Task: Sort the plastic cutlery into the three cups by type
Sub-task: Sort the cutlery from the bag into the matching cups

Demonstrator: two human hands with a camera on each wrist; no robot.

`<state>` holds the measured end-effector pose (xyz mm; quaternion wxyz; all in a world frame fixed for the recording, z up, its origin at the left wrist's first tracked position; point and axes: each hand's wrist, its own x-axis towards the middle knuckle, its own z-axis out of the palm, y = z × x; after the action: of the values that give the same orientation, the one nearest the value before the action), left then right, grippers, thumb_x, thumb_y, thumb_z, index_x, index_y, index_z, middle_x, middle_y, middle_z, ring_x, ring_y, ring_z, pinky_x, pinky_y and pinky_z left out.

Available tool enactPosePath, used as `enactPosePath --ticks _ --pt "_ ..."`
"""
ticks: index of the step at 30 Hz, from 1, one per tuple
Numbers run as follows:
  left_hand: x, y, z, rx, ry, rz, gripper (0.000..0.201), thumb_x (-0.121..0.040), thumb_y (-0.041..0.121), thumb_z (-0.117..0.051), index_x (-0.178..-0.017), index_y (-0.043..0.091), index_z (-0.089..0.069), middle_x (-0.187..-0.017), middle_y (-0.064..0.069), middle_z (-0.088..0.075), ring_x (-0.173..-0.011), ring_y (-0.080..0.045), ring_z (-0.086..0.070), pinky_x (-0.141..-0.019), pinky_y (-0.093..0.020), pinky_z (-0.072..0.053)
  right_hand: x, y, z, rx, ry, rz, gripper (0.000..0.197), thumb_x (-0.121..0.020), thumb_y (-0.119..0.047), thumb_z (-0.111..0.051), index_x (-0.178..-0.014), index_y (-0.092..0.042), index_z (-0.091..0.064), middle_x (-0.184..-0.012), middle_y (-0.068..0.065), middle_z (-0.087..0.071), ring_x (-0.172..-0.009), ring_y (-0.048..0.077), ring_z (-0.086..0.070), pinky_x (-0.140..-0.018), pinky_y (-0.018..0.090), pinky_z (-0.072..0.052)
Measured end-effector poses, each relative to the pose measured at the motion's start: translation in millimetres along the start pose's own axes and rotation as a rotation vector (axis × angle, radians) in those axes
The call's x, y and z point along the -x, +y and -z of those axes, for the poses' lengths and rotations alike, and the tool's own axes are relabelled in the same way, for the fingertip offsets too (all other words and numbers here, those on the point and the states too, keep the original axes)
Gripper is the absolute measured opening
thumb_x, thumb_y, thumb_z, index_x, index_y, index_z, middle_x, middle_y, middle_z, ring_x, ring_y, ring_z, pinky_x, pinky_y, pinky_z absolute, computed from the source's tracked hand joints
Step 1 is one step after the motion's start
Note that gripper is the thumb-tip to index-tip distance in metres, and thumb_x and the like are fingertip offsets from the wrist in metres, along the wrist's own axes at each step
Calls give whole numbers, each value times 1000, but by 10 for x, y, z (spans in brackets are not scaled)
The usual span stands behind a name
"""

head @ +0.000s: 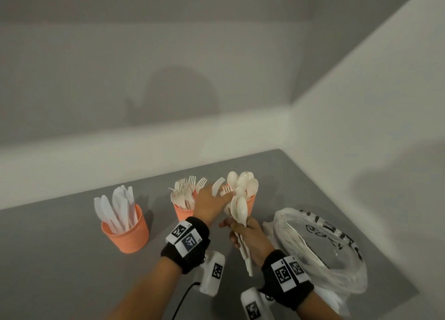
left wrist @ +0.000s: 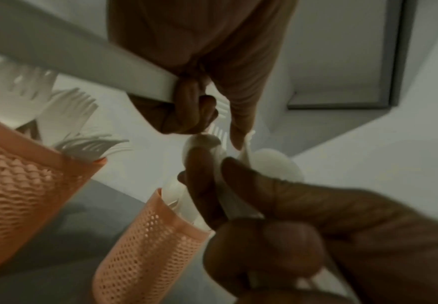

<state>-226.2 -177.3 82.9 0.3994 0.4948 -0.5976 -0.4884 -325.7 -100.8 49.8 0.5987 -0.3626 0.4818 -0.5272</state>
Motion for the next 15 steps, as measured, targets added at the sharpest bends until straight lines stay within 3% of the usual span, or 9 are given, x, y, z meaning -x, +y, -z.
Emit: enactPosePath --ticks 2,3,6,7,10,12,15 --pt "5 1 -27 -74 34 -24 12 -78 13 -71 -79 4 -63 -63 6 -54 -60 -8 -51 -53 -8 -41 13 3 2 41 3 -12 17 -92 3 -45 -99 -10 -55 -74 2 -66 -41 6 -45 -39 17 -36" --pt "-21 -3 -35 -104 52 -33 17 -78 13 -70 -84 -1 -63 -61 8 -50 -57 -6 -46 -49 -7 -37 19 8 12 66 9 -15 19 -92 4 -45 -102 -10 -54 -73 2 -65 -41 5 -44 -39 17 -35" --pt "-124 -19 -6 -199 73 -38 18 -88 26 -59 -83 8 -56 -66 1 -52 -63 -17 -48 -57 -23 -37 31 19 46 120 36 -12 26 -91 4 -45 -108 -14 -53 -73 2 -62 -40 3 -41 -39 16 -34" --pt "-166 -34 8 -196 103 -25 25 -91 29 -53 -83 6 -54 -70 -5 -55 -67 -21 -51 -61 -28 -37 35 21 58 132 43 -16 26 -91 3 -45 -107 -15 -54 -73 1 -61 -40 3 -40 -39 16 -33" --pt "-234 -34 60 -26 221 38 45 -96 35 -43 -89 -7 -57 -77 -17 -67 -60 -22 -58 -60 -30 -42 49 15 75 161 52 -42 15 -91 1 -46 -97 -9 -57 -70 0 -58 -38 3 -39 -37 14 -31" --pt "-227 -9 103 124 319 52 43 -97 35 -40 -81 -2 -56 -65 -11 -65 -44 -11 -54 -50 -25 -41 55 8 82 176 55 -54 17 -92 -1 -47 -83 -9 -58 -68 3 -54 -37 2 -39 -37 13 -31" --pt "-229 -26 224 345 468 136 33 -97 31 -41 -77 6 -46 -55 -6 -49 -40 -15 -45 -40 -20 -39 59 -17 100 209 90 -64 21 -93 -7 -49 -75 -10 -58 -61 0 -51 -39 2 -40 -39 14 -32"
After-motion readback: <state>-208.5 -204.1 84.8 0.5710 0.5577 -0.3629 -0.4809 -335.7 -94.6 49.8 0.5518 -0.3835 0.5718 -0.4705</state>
